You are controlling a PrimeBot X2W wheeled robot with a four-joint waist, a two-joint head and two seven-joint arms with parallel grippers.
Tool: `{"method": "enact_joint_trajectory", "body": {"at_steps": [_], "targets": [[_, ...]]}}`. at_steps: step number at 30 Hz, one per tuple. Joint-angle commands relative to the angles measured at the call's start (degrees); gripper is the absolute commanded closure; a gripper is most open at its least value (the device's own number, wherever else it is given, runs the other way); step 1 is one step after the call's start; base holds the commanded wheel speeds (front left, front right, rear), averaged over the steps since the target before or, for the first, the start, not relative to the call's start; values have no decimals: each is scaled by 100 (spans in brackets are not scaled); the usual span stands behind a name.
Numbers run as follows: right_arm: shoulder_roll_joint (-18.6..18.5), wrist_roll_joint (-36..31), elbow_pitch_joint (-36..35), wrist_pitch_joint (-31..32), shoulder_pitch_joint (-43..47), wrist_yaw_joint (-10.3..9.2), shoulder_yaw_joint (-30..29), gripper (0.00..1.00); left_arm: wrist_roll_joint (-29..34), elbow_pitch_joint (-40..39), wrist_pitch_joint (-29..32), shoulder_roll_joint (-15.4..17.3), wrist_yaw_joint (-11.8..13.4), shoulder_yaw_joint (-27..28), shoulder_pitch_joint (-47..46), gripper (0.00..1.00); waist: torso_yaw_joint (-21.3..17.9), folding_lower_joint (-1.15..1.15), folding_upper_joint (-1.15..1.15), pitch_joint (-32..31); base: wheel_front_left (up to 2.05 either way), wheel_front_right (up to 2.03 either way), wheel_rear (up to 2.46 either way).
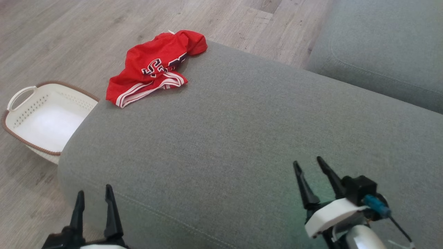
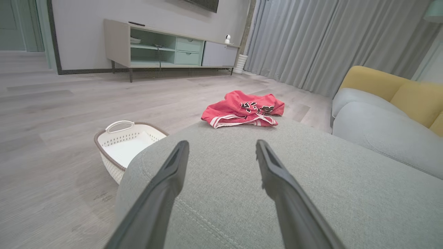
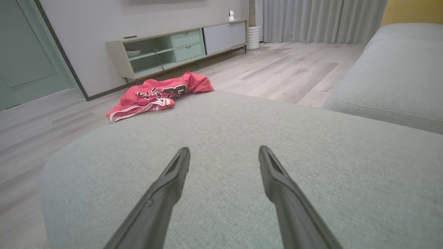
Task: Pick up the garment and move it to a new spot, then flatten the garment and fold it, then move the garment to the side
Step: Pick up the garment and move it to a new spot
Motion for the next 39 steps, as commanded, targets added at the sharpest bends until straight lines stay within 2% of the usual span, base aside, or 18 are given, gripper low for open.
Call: {"method": "enact_joint_trajectory", "body": {"at_steps": [1,4,8,9,10,13,18,21,24,28,32,39], "targets": [[-32,-78,-216,-81,-155,20,-20,0,72,-253,-45,168,-48,245,-246,0,8,0,0,7,0,0,0],[-32,-215,-340,-62,-43,20,-310,0,130,-484,165,483,-138,317,-516,0,30,0,0,27,0,0,0],[-32,-405,-685,93,30,20,-610,0,277,-896,678,1133,-202,550,-1137,0,-83,0,0,216,0,0,0],[-32,-405,-685,93,30,20,-610,0,277,-896,678,1133,-202,550,-1137,0,-83,0,0,216,0,0,0],[-32,-619,-977,254,-107,20,-704,0,251,-1016,861,1429,-260,759,-1521,0,-271,0,0,452,0,0,0],[-32,-989,-1468,547,-391,20,-801,0,235,-973,1078,1835,-391,989,-2157,0,-578,0,0,794,0,0,0],[-32,-1393,-2212,1022,-865,20,-830,0,207,-572,1449,2224,-593,1077,-3265,0,-1042,0,0,1388,0,0,0],[-32,-1496,-2476,1179,-1019,20,-834,0,40,-255,1590,2212,-699,1089,-3718,0,-1206,0,0,1631,0,0,0],[-32,-1625,-2841,1389,-1180,20,-854,0,-157,446,1721,2187,-881,1075,-4392,0,-1409,0,0,1999,0,0,0],[-35,-1777,-3278,1637,-1260,20,-855,0,-351,1486,1881,2001,-1024,979,-5086,0,-1620,0,0,2452,0,0,0],[-99,-1804,-3604,1803,-1263,20,-868,0,-257,2307,1999,1957,-1215,711,-5437,0,-1814,0,0,2829,0,0,0],[-172,-1835,-3931,1916,-1136,20,-1093,0,-336,3274,1922,1573,-1506,451,-5823,0,-1891,0,0,3345,0,0,0]]}}
